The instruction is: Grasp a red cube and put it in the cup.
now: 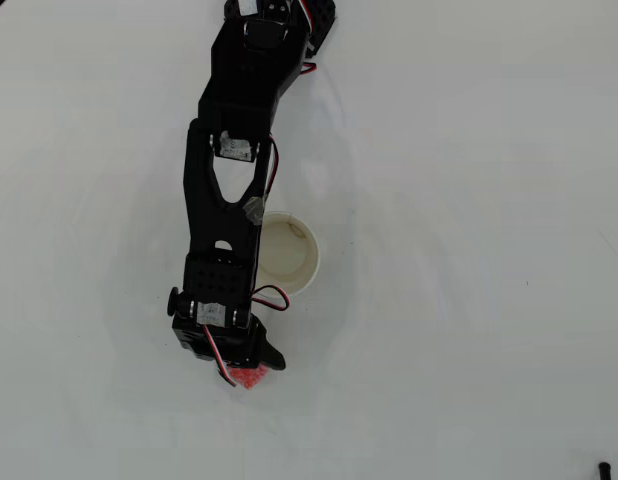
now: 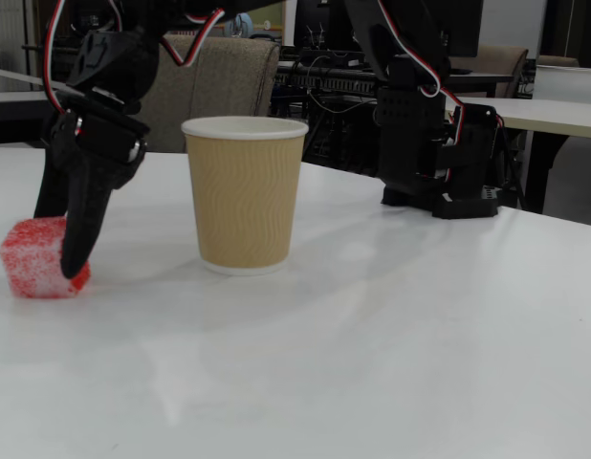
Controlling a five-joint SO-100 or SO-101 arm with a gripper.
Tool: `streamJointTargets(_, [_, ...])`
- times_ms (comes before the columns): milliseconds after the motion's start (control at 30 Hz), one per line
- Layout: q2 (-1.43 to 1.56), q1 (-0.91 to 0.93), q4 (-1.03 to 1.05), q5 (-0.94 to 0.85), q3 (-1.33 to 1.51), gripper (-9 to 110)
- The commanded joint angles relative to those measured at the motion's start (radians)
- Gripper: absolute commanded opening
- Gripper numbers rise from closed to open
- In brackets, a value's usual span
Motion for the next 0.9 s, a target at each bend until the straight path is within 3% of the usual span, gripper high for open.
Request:
streamJointTargets(0, [0.032,0.011,-0.015,0.000,-0.091,22])
streamJointTargets(133, [0.032,0.012,-0.015,0.006,-0.089,12])
streamJointTargets(333, [0.032,0.015,-0.017,0.006,-0.089,9])
streamJointTargets(600, [0.032,0.020,-0.017,0.008,-0.089,9])
streamJointTargets(867, [0.006,0.034,-0.072,-0.006,-0.091,18])
